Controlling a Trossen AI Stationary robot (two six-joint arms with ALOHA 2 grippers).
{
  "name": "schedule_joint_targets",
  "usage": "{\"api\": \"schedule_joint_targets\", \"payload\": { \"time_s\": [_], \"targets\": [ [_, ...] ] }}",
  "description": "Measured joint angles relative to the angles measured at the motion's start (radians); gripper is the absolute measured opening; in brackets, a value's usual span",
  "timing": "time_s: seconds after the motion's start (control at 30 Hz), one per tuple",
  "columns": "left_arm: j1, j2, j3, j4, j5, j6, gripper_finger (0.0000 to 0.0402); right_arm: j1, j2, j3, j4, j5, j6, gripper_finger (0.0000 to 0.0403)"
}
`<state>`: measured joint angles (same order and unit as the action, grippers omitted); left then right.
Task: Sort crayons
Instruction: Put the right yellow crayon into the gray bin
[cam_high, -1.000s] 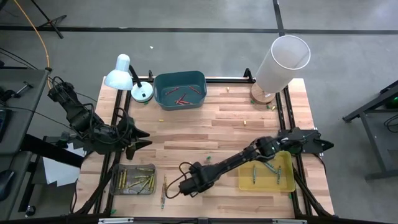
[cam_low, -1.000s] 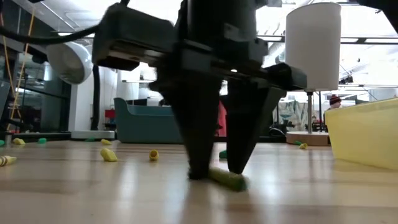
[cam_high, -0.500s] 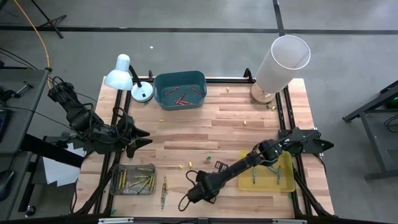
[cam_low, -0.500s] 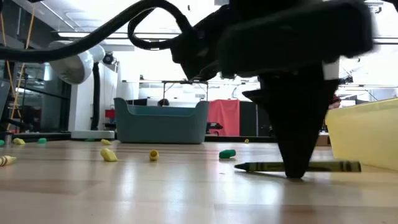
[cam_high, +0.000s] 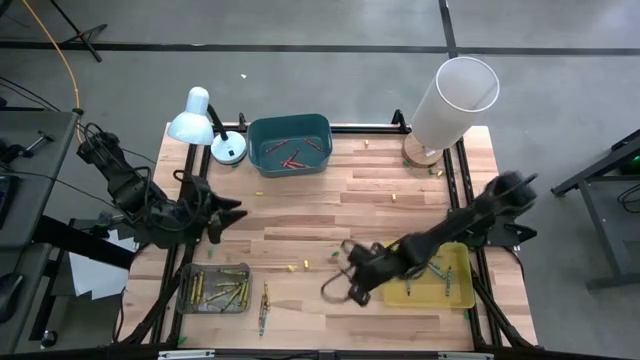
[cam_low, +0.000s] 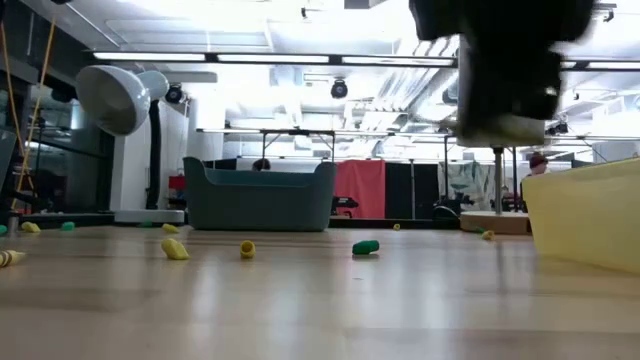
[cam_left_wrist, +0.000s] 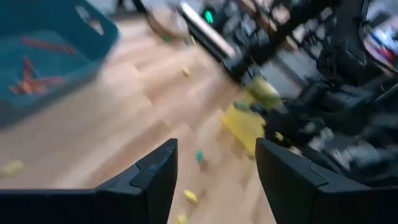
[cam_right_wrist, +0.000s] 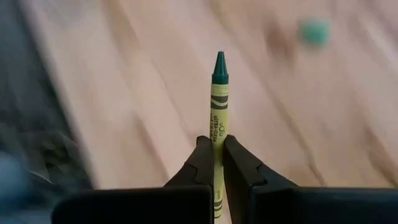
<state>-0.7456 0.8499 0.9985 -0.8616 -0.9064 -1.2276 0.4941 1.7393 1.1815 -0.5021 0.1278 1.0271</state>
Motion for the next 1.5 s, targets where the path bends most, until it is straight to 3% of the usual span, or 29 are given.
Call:
{"api": "schedule_joint_targets", "payload": {
  "time_s": [0.17, 0.27, 0.37, 0.47, 0.7, 1.03, 1.5],
  "targets": [
    [0.0, 0.064, 0.0, 0.0, -0.167, 0.047, 0.02, -0.055, -0.143, -0.148, 0.328, 0.156, -0.04, 0.0001],
    [0.0, 0.131, -0.006, 0.018, -0.218, 0.051, 0.02, -0.096, -0.136, -0.128, 0.44, 0.201, -0.172, 0.0],
    [0.0, 0.191, -0.036, 0.138, -0.223, 0.055, 0.02, -0.138, -0.097, -0.052, 0.535, 0.203, -0.335, 0.0],
    [0.007, 0.228, -0.084, 0.376, -0.158, 0.152, 0.02, -0.169, -0.075, 0.03, 0.547, 0.191, -0.473, 0.0],
    [0.077, 0.223, -0.16, 1.036, 0.153, 0.621, 0.02, -0.209, -0.075, 0.141, 0.544, 0.058, -0.63, 0.0],
    [0.204, 0.224, -0.162, 1.069, 0.292, 0.754, 0.02, -0.198, -0.076, 0.231, 0.543, 0.084, -0.719, 0.0],
    [0.264, 0.27, -0.161, 1.169, 0.347, 0.908, 0.02, -0.209, -0.076, 0.246, 0.545, 0.104, -0.746, 0.0]
  ]
}}
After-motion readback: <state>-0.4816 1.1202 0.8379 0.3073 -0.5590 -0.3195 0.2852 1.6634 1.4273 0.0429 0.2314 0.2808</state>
